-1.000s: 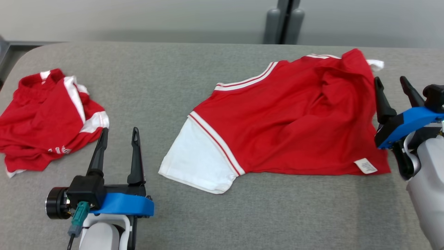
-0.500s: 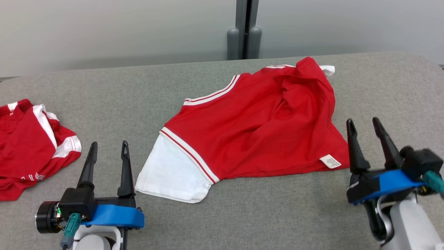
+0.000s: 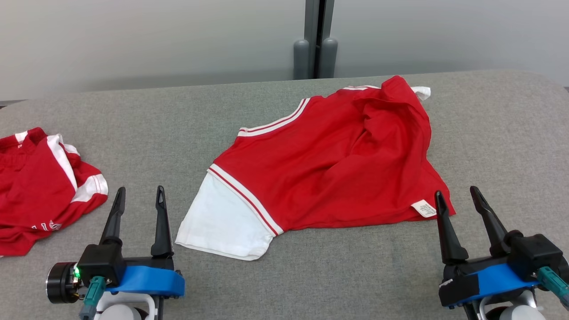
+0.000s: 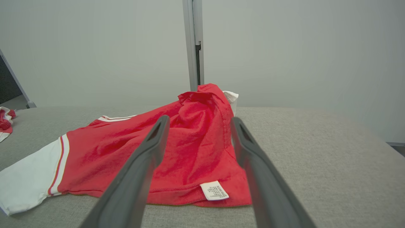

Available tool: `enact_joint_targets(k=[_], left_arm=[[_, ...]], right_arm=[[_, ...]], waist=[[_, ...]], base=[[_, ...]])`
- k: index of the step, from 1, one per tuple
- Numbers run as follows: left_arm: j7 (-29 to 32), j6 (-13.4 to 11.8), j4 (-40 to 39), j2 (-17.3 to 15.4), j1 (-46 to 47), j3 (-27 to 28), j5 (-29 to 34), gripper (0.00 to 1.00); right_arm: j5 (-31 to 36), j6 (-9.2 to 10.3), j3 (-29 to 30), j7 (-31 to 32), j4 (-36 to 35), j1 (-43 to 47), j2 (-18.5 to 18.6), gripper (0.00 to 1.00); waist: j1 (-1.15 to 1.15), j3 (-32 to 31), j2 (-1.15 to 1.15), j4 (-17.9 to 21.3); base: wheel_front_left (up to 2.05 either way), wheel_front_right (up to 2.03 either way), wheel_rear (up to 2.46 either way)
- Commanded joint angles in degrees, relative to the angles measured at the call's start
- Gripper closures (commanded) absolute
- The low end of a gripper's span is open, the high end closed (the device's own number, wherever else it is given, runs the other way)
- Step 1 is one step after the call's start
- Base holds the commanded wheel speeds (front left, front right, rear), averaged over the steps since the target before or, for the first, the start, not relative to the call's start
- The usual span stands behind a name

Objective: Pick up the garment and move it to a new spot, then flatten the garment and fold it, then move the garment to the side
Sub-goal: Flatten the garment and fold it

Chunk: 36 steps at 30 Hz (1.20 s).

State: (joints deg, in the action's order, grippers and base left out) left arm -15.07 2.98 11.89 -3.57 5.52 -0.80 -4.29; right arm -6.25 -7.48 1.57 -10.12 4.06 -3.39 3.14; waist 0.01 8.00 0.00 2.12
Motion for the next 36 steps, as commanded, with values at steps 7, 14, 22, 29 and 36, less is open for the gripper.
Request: enact_joint_targets(k=[7,14,22,29,36], left_arm=[[-0.1,-0.3,0.3,-0.1,-0.2,0.1,0.5,0.0],[-0.1,0.0,0.7,-0.1,1.2,-0.1,0.9,0.0],[-0.2,1.0,3.3,-0.4,4.9,-1.5,1.2,0.0],[-0.1,2.4,12.2,-0.8,7.8,-4.0,1.2,0.0],[-0.1,3.1,20.1,-1.1,9.1,-6.0,1.4,0.0]], right_arm=[[-0.3,-0.03,0.1,1.4,-2.2,2.3,-0.3,0.0],[-0.1,-0.03,2.6,1.9,-1.3,1.1,-0.3,0.0],[2.7,-0.03,6.9,2.2,5.6,-4.8,0.4,0.0],[3.1,-0.03,7.1,0.8,18.4,-12.2,2.1,0.0],[2.8,-0.03,6.9,-1.1,31.4,-18.5,3.8,0.0]], waist=[[-0.01,-0.2,0.0,-0.2],[-0.01,0.2,0.0,-0.2],[-0.01,2.0,0.0,0.2],[-0.01,4.8,0.0,-0.2],[-0.01,6.6,0.0,-0.7]], base=[[0.0,0.0,0.0],[0.0,0.0,0.0],[0.0,0.0,0.0],[0.0,0.0,0.0],[0.0,0.0,0.0]])
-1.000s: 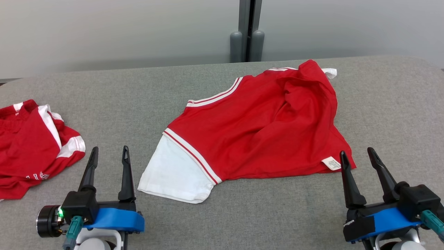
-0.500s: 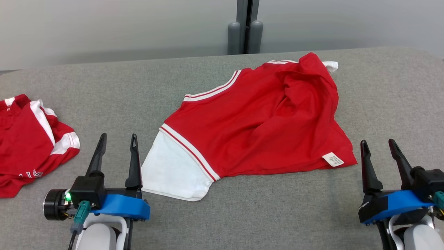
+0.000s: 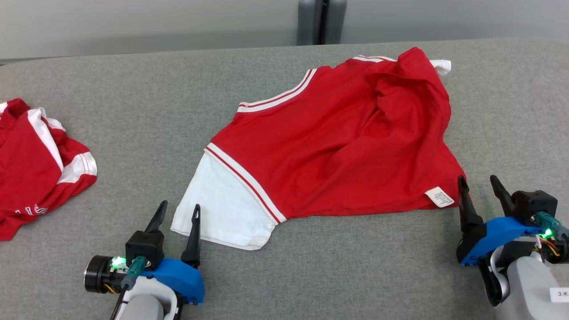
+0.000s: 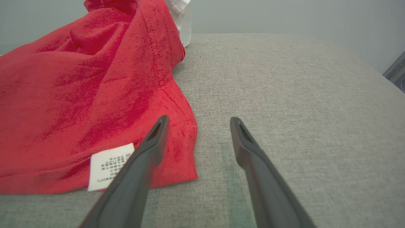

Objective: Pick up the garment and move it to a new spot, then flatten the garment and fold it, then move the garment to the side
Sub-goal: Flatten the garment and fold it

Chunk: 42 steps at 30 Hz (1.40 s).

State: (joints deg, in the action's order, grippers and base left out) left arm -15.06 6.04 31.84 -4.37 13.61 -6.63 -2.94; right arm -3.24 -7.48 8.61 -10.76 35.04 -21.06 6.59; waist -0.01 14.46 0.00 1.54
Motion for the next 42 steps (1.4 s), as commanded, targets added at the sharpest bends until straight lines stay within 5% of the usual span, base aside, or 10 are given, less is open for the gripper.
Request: enact_joint_targets(k=[1,14,15,16,17,19,27,42], left_arm=[[-0.2,0.1,1.2,-0.4,0.9,-0.6,0.1,0.0],[0.2,0.6,8.9,-0.6,0.9,-2.1,-1.2,0.0],[0.2,0.7,9.9,-0.4,1.3,-2.4,-1.5,0.0],[0.4,0.9,11.1,-0.2,1.6,-2.7,-1.8,0.0],[0.6,1.0,12.2,0.0,2.2,-3.1,-2.0,0.06],[1.2,1.1,14.3,0.2,3.1,-3.8,-2.8,0.97],[0.4,1.5,16.5,0.8,5.0,-5.0,-7.3,1.0],[-0.1,1.4,-10.3,-1.8,-1.5,-4.1,-11.9,1.0]], right_arm=[[-0.3,-0.03,-0.1,-0.7,2.0,-1.7,0.6,0.0],[-3.7,-0.03,-5.0,-3.1,17.3,-8.8,2.8,0.0],[-4.2,-0.03,-5.6,-3.3,18.0,-9.2,2.9,0.58],[-4.7,-0.03,-6.0,-3.3,18.7,-9.5,3.0,1.0],[-5.1,-0.03,-6.4,-3.5,19.3,-9.6,3.1,1.0],[-6.1,-0.02,-7.3,-3.6,20.4,-9.9,3.2,1.0],[-8.5,-0.02,-9.1,-4.5,15.5,-7.5,3.8,1.0],[-9.9,-0.03,-9.0,-4.5,-16.4,10.2,1.9,1.0]], waist=[[0.01,0.3,0.0,-0.2],[0.01,0.4,0.0,-1.1],[0.01,0.3,0.0,-1.2],[0.01,0.3,0.0,-1.2],[0.01,0.2,0.0,-1.3],[0.01,0.1,0.0,-1.3],[0.01,-1.5,0.0,-0.6],[0.01,-4.5,0.0,0.2]], base=[[0.0,0.0,0.0],[0.0,0.0,0.0],[0.0,0.0,0.0],[0.0,0.0,0.0],[0.0,0.0,0.0],[0.0,0.0,0.0],[0.0,0.0,0.0],[0.0,0.0,0.0]])
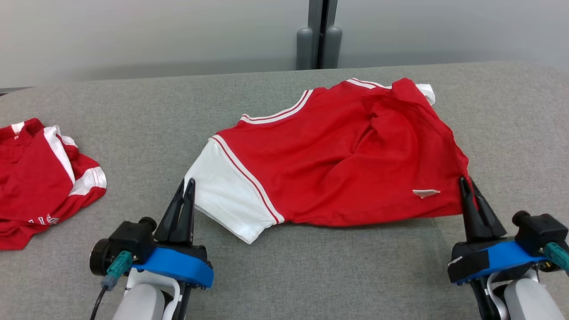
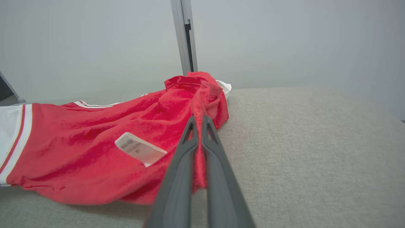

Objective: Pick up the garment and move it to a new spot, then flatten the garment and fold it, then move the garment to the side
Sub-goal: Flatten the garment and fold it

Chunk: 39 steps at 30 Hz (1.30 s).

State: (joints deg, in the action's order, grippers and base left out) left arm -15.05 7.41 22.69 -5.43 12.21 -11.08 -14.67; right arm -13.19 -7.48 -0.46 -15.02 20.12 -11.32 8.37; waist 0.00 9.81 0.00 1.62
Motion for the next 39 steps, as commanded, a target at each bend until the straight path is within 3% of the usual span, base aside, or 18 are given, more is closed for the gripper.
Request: enact_joint_targets(k=[1,6,9,13,21,28,34,39], left_arm=[[-0.1,0.0,-2.8,-0.8,0.4,0.2,-0.7,1.0],[3.1,0.0,-9.2,-1.5,6.1,-0.1,-4.0,1.0],[4.7,0.0,-10.7,-2.2,10.3,-0.6,-4.8,1.0],[8.8,0.0,-10.3,-4.6,21.8,-1.6,-6.2,1.0],[13.9,0.0,0.9,-6.4,52.9,0.1,-9.2,1.0],[11.6,-0.4,14.3,-4.0,77.9,0.4,-8.6,1.0],[6.1,0.0,22.2,-2.0,88.9,-1.9,-8.0,1.0],[3.3,0.1,25.7,-1.5,89.7,-4.5,-9.3,1.0]], right_arm=[[0.0,-0.03,0.3,-0.2,-3.3,0.5,0.2,1.0],[-1.9,-0.03,0.2,0.1,-9.5,-4.1,1.5,1.0],[-2.5,-0.03,0.1,0.6,-10.3,-7.5,2.1,1.0],[-5.4,-0.03,0.3,2.9,-8.3,-18.5,2.8,1.0],[-8.3,-0.03,0.7,6.1,5.7,-48.8,3.7,1.0],[-8.6,-0.03,4.6,4.4,21.0,-72.6,4.1,1.0],[-9.0,-0.03,3.7,1.3,29.5,-82.5,4.7,1.0],[-11.4,-0.03,2.2,0.2,32.8,-82.5,5.0,1.0]], waist=[[0.0,0.3,0.0,0.1],[0.0,2.0,0.0,0.5],[0.0,3.2,0.0,0.7],[0.0,6.8,0.0,1.7],[0.0,17.2,0.0,3.2],[0.0,22.6,0.0,3.8],[0.0,23.1,0.0,3.9],[0.0,23.4,0.0,3.6]], base=[[0.0,0.0,0.0],[0.0,0.0,0.0],[0.0,0.0,0.0],[0.0,0.0,0.0],[0.0,0.0,0.0],[0.0,0.0,0.0],[0.0,0.0,0.0],[0.0,0.0,0.0]])
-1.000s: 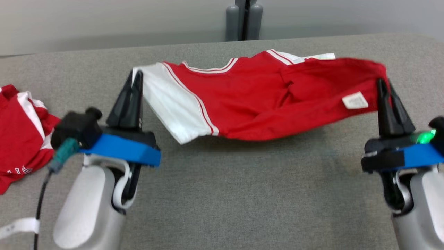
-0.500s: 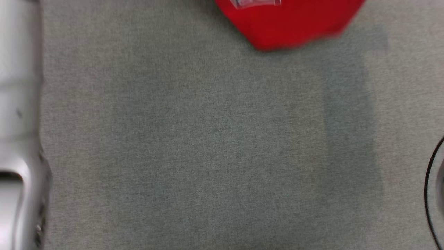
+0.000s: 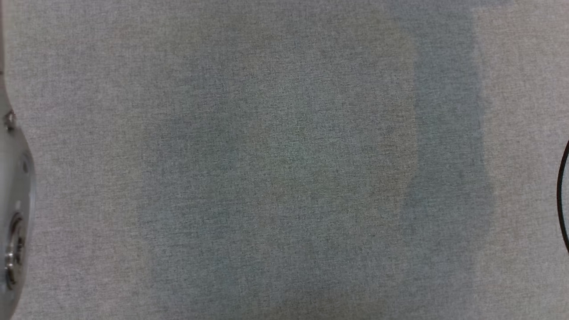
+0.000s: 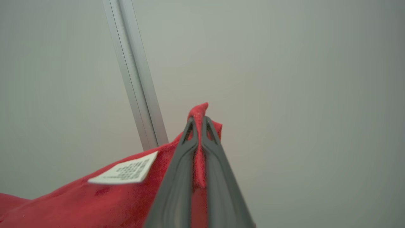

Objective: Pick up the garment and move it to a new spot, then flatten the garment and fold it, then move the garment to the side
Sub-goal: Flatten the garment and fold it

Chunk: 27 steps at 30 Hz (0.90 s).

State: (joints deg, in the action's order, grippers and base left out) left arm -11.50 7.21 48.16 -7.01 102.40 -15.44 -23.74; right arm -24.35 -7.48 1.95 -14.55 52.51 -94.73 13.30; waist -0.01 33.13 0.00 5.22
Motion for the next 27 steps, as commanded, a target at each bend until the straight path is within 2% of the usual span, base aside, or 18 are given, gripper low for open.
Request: enact_joint_targets(k=[1,6,10,14,21,27], left_arm=[[-0.5,0.3,0.5,0.2,-1.3,-1.0,-0.9,1.0],[-2.5,0.2,-0.6,-0.6,-8.9,-4.5,-4.2,1.0],[-3.5,0.3,-4.2,-1.9,-18.7,-4.6,-6.2,1.0],[-3.7,0.0,-10.9,-3.4,-32.9,-3.4,-6.5,1.0],[-3.7,-4.7,-29.7,-4.4,-61.3,2.4,-5.3,1.0],[-3.7,-7.7,-40.2,-3.2,-83.2,4.8,-6.1,1.0]], right_arm=[[-0.7,-0.03,-1.0,-0.3,1.0,2.0,0.1,1.0],[-3.3,-0.03,-3.6,-0.6,0.6,9.1,-0.1,1.0],[-5.4,-0.03,-3.2,-0.7,-4.5,19.3,-0.8,1.0],[-6.3,-0.03,-2.4,-0.7,-11.0,32.0,-2.2,1.0],[-7.2,-0.03,-2.4,-0.7,-18.9,52.1,-5.2,1.0],[-8.3,-0.03,-2.3,-0.7,-22.4,65.9,-6.5,1.0]], waist=[[0.01,0.1,0.0,-0.1],[0.01,-0.2,0.0,-0.6],[0.01,-1.3,0.0,-0.7],[0.01,-3.8,0.0,-0.5],[0.01,-9.2,0.0,-0.1],[0.01,-14.0,0.0,-0.6]], base=[[0.0,0.0,0.0],[0.0,0.0,0.0],[0.0,0.0,0.0],[0.0,0.0,0.0],[0.0,0.0,0.0],[0.0,0.0,0.0]])
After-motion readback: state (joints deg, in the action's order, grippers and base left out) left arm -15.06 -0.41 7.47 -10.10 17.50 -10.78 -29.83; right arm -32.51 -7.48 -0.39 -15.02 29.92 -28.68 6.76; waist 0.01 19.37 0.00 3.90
